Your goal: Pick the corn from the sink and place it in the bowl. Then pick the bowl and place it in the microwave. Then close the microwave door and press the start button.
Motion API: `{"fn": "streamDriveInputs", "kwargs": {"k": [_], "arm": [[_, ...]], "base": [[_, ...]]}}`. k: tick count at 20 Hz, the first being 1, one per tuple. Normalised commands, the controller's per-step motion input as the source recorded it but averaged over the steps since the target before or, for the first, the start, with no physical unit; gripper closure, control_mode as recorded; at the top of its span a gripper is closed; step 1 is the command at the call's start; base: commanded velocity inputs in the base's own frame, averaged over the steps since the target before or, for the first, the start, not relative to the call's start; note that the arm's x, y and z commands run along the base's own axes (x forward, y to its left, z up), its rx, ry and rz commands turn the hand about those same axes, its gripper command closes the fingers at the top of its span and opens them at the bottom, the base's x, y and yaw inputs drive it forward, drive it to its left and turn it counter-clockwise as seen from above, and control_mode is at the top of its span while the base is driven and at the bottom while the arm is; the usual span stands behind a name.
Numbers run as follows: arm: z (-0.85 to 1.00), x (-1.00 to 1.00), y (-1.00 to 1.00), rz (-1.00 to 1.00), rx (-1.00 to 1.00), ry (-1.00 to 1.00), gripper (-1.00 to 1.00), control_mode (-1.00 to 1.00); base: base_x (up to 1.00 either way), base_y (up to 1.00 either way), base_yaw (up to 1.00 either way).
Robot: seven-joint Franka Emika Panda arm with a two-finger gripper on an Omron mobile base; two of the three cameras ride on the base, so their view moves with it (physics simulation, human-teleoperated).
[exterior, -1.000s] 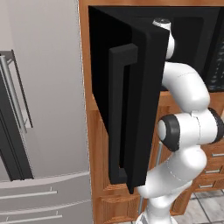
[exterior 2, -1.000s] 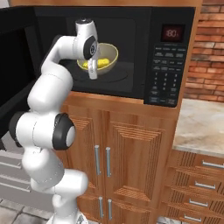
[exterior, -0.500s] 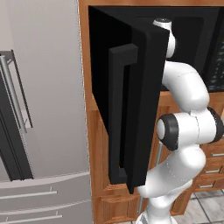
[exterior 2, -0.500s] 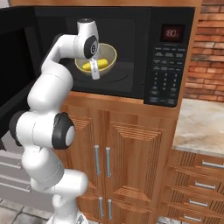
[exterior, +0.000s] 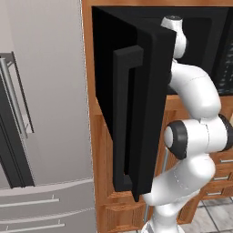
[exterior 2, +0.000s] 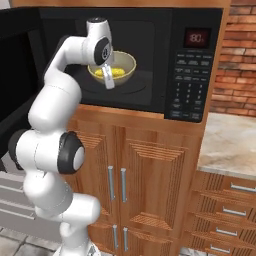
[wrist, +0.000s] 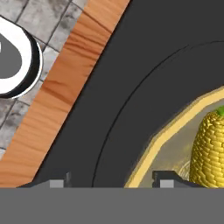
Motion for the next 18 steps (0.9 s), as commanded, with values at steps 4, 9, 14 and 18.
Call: {"fn": "streamDriveInputs", "kwargs": {"k": [4, 9, 14, 18], "arm": [[0.00, -0.97, 0.00, 0.08, 0.00, -0.22, -1.00, -1.00], [0.00, -1.00, -0.01, 0.06, 0.00, -0.28, -1.00, -1.00], [0.00, -1.00, -0.01, 0.06, 0.00, -0.27, -1.00, -1.00], [0.15, -1.00, 0.00, 0.08, 0.00, -0.30, -1.00, -1.00]], "base": [[0.00, 0.00, 0.00], [0.00, 0.00, 0.00], [0.00, 0.00, 0.00], [0.00, 0.00, 0.00]]}}
